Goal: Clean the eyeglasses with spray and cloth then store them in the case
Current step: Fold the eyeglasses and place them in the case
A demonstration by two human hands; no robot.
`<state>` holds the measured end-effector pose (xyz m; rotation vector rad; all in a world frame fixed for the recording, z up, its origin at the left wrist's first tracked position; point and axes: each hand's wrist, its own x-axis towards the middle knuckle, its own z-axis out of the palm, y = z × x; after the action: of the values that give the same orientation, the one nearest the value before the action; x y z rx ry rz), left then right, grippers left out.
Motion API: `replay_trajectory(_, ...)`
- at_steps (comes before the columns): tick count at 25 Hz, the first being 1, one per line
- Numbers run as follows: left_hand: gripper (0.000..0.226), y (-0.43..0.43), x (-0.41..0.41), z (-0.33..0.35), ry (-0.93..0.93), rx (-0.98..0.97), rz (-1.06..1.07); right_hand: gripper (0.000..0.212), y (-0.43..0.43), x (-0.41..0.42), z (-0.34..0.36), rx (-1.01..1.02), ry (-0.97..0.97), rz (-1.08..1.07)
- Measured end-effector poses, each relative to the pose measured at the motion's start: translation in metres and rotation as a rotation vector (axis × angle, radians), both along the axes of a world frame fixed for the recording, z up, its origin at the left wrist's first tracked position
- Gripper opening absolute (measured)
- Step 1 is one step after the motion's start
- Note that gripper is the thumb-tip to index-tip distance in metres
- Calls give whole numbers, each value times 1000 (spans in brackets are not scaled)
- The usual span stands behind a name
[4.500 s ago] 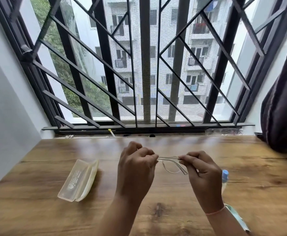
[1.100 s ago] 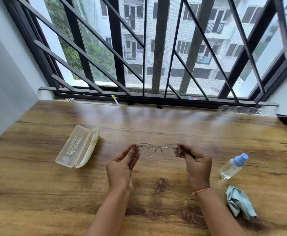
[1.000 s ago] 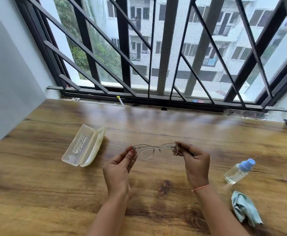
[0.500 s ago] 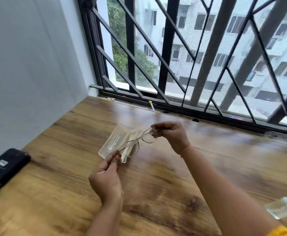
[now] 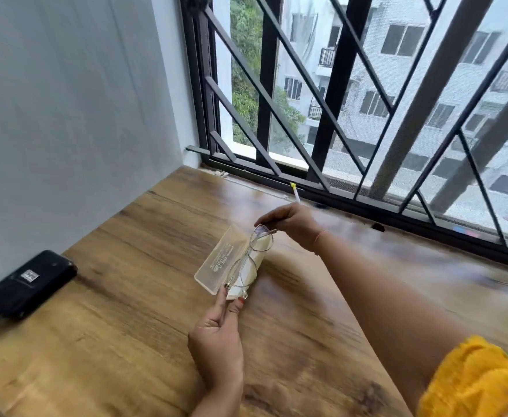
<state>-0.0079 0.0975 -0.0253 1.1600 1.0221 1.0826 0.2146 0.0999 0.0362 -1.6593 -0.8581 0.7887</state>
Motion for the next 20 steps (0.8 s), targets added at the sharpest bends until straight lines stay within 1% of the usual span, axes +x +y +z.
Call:
replay_trajectory(5, 34, -3, 1, -9, 44, 7, -52, 33, 0, 6, -8, -8, -14, 11)
replay_trajectory(9, 50, -15, -2, -12, 155, 134, -80, 32, -20, 9, -25, -38, -26, -24)
replay_trajectory(11, 54, -19, -2, -17, 201, 184, -96, 30, -28, 9, -32, -52, -34, -63)
replay_trajectory(14, 54, -24, -1, -19, 304, 277, -82, 25, -27, 9, -37, -39, -42, -99)
replay_trajectory(17, 53, -23, 0, -20, 326, 367, -68, 24, -21, 10, -39, -44, -71, -52)
replay_trajectory(20, 53, -19, 1, -18, 390, 416, -103, 23, -19, 12, -45, -47, -99, -66)
